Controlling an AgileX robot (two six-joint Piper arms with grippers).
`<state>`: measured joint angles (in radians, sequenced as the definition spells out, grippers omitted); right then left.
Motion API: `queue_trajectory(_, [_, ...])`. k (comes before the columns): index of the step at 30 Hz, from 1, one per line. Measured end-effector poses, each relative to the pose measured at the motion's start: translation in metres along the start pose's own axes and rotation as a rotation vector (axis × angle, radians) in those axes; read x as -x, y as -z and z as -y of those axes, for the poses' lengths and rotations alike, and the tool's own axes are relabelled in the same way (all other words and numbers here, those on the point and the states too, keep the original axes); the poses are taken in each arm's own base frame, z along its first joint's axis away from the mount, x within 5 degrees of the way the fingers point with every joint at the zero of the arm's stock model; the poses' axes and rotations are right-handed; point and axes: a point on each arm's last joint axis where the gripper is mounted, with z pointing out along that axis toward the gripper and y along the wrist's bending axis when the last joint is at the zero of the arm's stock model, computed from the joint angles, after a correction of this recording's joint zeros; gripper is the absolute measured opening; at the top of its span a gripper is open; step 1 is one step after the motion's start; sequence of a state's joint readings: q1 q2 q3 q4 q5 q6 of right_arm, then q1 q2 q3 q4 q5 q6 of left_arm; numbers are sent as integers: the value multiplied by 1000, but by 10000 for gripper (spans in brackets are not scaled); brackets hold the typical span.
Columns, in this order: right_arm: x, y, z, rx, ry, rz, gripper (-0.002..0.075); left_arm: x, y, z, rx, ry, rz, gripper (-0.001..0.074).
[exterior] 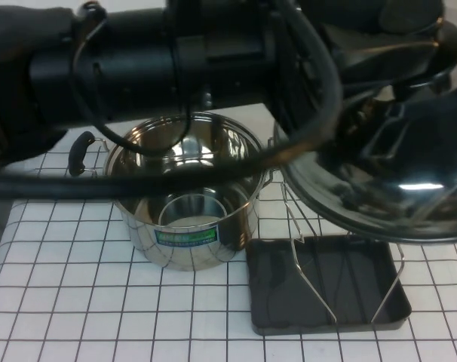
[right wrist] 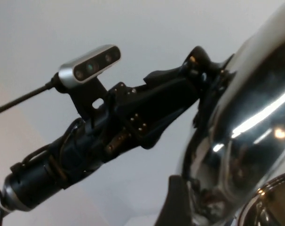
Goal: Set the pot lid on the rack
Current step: Hand over the pot lid
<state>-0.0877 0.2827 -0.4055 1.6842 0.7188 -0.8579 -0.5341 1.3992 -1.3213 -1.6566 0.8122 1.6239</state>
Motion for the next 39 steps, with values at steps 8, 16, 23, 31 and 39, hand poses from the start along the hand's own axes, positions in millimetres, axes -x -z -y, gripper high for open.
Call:
queue_trajectory(8, [11, 0, -8, -4, -39, 47, 545, -1, -19, 25, -74, -44, 3, 328])
queue_trajectory(16, [12, 0, -8, -11, -42, 57, 545, -1, -26, 37, -105, -64, 4, 328])
queue_trajectory(23, [12, 0, -8, -10, -42, 56, 545, 4, -26, 30, -18, -66, 11, 328])
queue_trajectory(31, [16, 0, -5, -40, -82, 90, 545, 17, -23, 32, -24, 27, 43, 328])
queue_trajectory(39, [19, 1, -6, -44, -113, 111, 533, 17, -23, 33, -27, 108, 41, 327])
